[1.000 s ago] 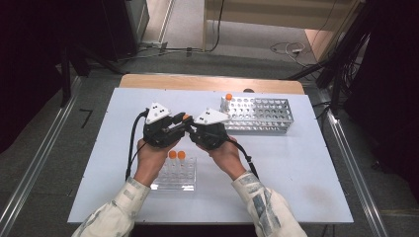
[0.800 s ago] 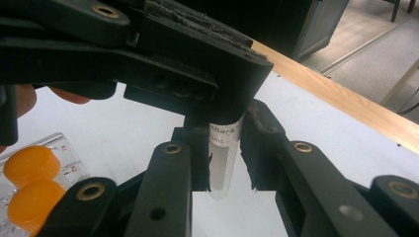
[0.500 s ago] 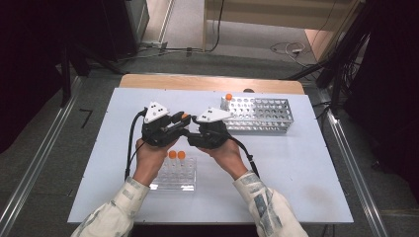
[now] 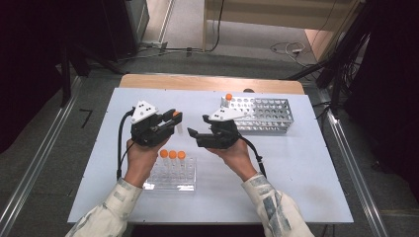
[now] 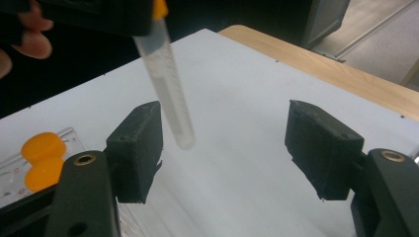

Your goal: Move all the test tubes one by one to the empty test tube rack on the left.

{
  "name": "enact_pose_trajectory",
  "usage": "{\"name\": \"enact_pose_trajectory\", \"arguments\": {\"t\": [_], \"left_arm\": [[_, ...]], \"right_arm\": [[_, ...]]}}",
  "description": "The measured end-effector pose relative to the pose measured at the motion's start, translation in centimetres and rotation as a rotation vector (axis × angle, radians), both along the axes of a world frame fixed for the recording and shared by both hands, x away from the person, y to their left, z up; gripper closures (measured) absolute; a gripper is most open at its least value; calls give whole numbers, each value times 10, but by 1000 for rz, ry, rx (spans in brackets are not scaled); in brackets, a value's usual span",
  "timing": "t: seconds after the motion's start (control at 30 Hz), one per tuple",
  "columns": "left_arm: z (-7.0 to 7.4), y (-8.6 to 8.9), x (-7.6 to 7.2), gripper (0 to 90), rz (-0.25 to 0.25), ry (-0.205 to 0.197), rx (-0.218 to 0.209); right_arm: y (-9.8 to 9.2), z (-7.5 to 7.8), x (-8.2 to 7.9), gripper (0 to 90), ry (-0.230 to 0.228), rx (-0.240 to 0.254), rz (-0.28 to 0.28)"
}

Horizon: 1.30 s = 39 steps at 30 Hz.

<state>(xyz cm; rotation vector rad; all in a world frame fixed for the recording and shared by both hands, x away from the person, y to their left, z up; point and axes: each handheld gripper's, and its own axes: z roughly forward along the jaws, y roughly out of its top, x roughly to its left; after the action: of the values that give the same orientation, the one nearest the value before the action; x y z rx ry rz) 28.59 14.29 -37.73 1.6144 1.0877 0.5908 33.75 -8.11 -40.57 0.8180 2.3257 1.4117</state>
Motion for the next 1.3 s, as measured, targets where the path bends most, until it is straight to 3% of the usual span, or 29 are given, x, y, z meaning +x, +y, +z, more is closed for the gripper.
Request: {"name": "enact_pose_trajectory", "arguments": {"t": [0.87, 1.3], "left_arm": [[4, 45, -36, 700, 73, -30, -14], [-3, 51, -62, 700, 47, -4, 2]], "right_arm": [[-67, -13, -5, 288, 19, 7, -120], [-99, -19, -10, 287, 28, 5, -171]]}}
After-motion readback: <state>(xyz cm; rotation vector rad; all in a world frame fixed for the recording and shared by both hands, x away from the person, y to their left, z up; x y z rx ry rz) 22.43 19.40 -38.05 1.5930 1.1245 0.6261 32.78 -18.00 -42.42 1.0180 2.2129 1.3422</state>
